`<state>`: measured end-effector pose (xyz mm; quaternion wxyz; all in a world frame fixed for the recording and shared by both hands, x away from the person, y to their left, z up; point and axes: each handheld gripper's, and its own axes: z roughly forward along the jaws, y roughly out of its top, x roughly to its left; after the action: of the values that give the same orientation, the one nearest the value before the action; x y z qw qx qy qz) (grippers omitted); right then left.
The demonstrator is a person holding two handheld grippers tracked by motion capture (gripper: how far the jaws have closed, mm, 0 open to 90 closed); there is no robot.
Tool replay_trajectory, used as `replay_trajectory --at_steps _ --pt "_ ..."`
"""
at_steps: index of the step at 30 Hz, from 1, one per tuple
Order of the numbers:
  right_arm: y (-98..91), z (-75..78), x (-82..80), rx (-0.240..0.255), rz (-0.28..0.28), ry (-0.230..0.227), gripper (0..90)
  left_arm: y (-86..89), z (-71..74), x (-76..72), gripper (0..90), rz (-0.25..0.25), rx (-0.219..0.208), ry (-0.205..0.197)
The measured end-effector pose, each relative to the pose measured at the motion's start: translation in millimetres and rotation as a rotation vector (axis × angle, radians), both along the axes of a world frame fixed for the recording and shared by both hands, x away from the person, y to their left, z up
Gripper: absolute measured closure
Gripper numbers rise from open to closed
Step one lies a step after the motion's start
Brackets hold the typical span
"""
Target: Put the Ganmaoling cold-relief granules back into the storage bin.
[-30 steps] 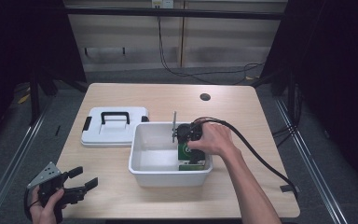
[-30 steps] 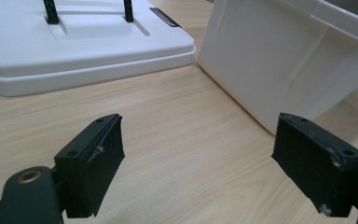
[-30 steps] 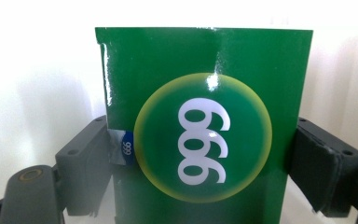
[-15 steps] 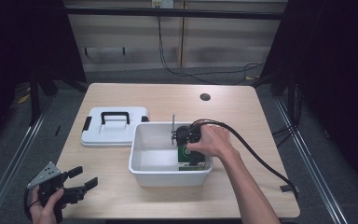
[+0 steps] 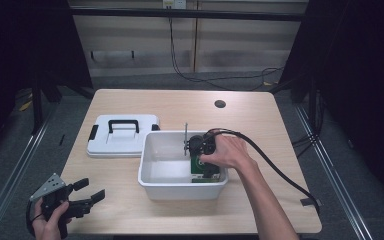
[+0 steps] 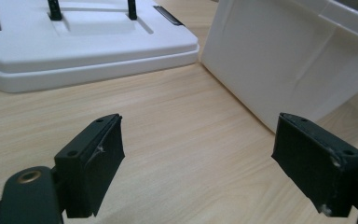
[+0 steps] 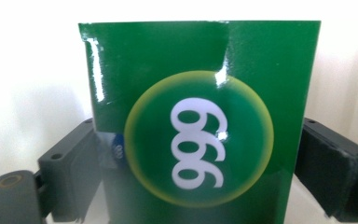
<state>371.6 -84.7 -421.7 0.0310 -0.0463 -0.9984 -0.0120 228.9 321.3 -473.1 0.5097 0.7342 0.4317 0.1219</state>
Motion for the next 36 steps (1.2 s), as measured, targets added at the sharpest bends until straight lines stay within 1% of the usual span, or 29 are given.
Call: replay_trajectory --at_steps 3,6,8,9,10,11,12,14,15,16,17,19,20,21,22,23,24,25,26,27,28,30,32,33,34,36 --pt "-1.7 0.6 -1.0 0.023 -0.005 -0.008 8.6 -1.5 0.5 0.0 15.8 -0.008 0.004 -0.005" --pt "-2.5 0.6 -3.3 0.038 0.005 -0.024 8.6 -1.9 -0.6 0.8 15.8 -0.014 0.006 0.002" --pt "-3.0 0.6 -3.4 0.051 0.027 -0.029 8.7 -1.3 -0.9 0.8 15.8 -0.010 0.001 0.006" --pt "-3.2 2.2 -3.7 0.045 0.019 -0.033 8.7 -1.1 -0.8 0.6 15.8 -0.009 0.001 0.005" --pt "-3.7 3.3 -4.5 0.056 0.008 -0.030 8.7 -1.0 -0.6 0.3 15.9 -0.012 0.002 0.003" --pt "-4.4 4.4 -4.5 0.068 0.019 -0.037 8.7 -0.9 -0.3 0.1 15.8 -0.015 0.004 0.001" --pt "-5.1 5.9 -5.3 0.076 0.009 -0.043 8.7 -1.2 -0.2 -0.1 15.8 -0.017 0.004 0.001" --pt "-6.8 9.7 -6.8 0.096 0.010 -0.050 8.9 -1.5 -0.3 0.0 15.9 -0.019 0.002 0.001" --pt "-7.9 12.0 -7.5 0.099 -0.006 -0.054 8.9 -1.6 -0.4 0.1 15.8 -0.018 0.001 0.003" --pt "-9.3 13.4 -7.0 0.117 0.002 -0.051 8.9 -1.8 -0.6 0.1 15.9 -0.017 -0.001 0.006" --pt "-10.6 15.8 -7.8 0.113 -0.005 -0.047 9.1 -1.7 -0.5 0.4 15.9 -0.018 0.002 0.002" --pt "-14.0 19.8 -7.1 0.126 -0.003 -0.061 8.8 -1.8 -0.3 0.3 15.8 -0.020 0.003 0.000" --pt "-15.9 22.2 -7.8 0.137 -0.008 -0.061 8.9 -1.8 -0.4 0.2 15.8 -0.019 0.003 0.003" --pt "-18.4 25.5 -7.9 0.153 -0.007 -0.070 8.9 -1.9 -0.5 0.1 15.9 -0.017 0.001 0.005" --pt "-19.7 27.3 -8.5 0.155 -0.018 -0.067 8.9 -1.9 -0.7 0.3 15.8 -0.017 0.000 0.007" --pt "-21.6 29.3 -8.6 0.167 -0.019 -0.077 8.8 -1.8 -0.6 0.2 15.8 -0.017 0.001 0.006" --pt "-23.2 31.7 -9.3 0.173 -0.026 -0.078 8.8 -2.0 -0.4 0.0 15.8 -0.017 -0.001 0.006" --pt "-24.5 33.5 -9.5 0.187 -0.021 -0.080 8.8 -1.7 -0.2 -0.2 15.8 -0.019 0.000 0.004" --pt "-25.8 34.8 -9.9 0.213 -0.026 -0.085 8.8 -1.2 0.0 -0.9 15.8 -0.014 -0.003 0.004" --pt "-27.3 36.8 -10.7 0.224 -0.033 -0.089 8.8 0.0 0.0 -1.6 15.8 -0.008 -0.005 0.001" --pt "-28.9 38.1 -11.4 0.250 -0.028 -0.103 8.9 0.8 -0.2 -1.7 15.8 -0.007 -0.008 0.003" --pt "-32.6 40.6 -11.8 0.274 -0.031 -0.137 8.8 0.9 -0.3 -1.5 15.8 -0.001 -0.009 0.003" --pt "-36.7 43.2 -12.9 0.306 -0.043 -0.126 8.9 -0.5 -0.1 -1.3 15.8 -0.010 -0.006 0.003" --pt "-38.4 44.7 -13.9 0.316 -0.047 -0.140 8.9 -1.1 -0.1 -1.0 15.8 -0.013 0.000 0.002" --pt "-40.5 46.4 -15.0 0.335 -0.049 -0.144 9.0 -1.2 -0.3 -0.9 15.8 -0.015 0.001 0.003" --pt "-43.0 49.1 -16.1 0.339 -0.051 -0.148 11.0 -0.8 -0.6 -0.9 15.8 -0.012 -0.003 0.006"
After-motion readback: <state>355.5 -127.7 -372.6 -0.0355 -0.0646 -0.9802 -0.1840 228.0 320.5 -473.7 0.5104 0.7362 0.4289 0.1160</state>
